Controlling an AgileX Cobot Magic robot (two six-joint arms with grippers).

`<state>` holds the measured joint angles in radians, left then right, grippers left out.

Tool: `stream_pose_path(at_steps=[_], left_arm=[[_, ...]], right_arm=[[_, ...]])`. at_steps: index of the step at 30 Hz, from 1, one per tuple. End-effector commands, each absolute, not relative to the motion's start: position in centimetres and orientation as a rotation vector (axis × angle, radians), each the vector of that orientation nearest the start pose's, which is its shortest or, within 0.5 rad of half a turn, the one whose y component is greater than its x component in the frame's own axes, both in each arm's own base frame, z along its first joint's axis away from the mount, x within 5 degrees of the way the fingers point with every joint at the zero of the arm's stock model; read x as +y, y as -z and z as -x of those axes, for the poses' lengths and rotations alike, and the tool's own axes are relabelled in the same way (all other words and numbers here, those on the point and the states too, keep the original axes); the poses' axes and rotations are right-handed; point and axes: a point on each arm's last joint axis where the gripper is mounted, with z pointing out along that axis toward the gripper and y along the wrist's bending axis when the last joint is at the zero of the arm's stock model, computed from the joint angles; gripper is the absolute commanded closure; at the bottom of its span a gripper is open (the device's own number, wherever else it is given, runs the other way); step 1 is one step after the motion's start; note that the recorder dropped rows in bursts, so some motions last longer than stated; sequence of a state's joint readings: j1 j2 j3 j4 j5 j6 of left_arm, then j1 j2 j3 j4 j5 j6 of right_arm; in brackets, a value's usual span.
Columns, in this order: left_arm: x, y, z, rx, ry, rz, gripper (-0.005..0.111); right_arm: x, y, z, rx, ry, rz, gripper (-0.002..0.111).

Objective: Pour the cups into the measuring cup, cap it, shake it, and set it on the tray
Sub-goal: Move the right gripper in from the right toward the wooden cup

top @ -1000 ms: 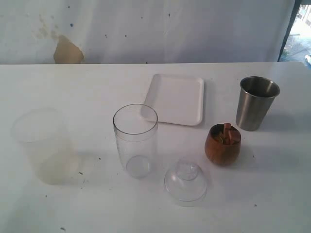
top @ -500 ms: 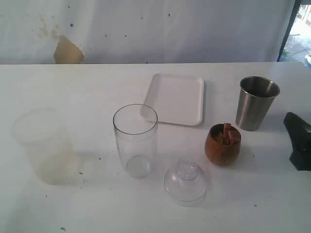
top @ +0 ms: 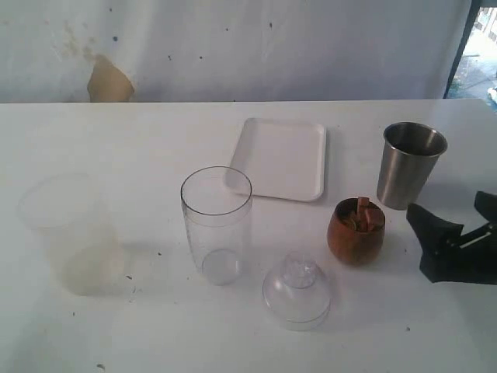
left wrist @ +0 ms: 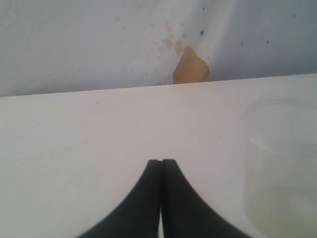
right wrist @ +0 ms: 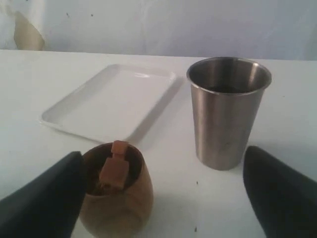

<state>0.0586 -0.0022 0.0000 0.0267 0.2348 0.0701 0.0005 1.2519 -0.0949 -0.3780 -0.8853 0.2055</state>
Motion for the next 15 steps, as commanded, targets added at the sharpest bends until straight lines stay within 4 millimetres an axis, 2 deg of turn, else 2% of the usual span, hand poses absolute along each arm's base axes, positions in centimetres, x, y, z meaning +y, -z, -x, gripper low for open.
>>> stream_pose_path(at_steps=[1,8,12,15], left_arm=[[0.4,-19.2,-5.5,1.716,-0.108,-0.019,0.107],[0.4,-19.2,-5.5,1.716,-0.108,-0.019,0.107],[0.4,-19.2,-5.5,1.716,-0.108,-0.019,0.107],[0.4,-19.2,-5.5,1.716,-0.108,-0.019,0.107]], right_arm=[[2.8,-17.0,-17.8,1.782,-0.242,0.279,0.028],[3.2,-16.1,-18.4,1.777,-0.285,0.302,0.028],[3.6,-16.0,-18.3,1.761,-0.302,0.373,0.028],[3.7,-16.0,-18.3,1.752,-0.282,0.414,0.023]])
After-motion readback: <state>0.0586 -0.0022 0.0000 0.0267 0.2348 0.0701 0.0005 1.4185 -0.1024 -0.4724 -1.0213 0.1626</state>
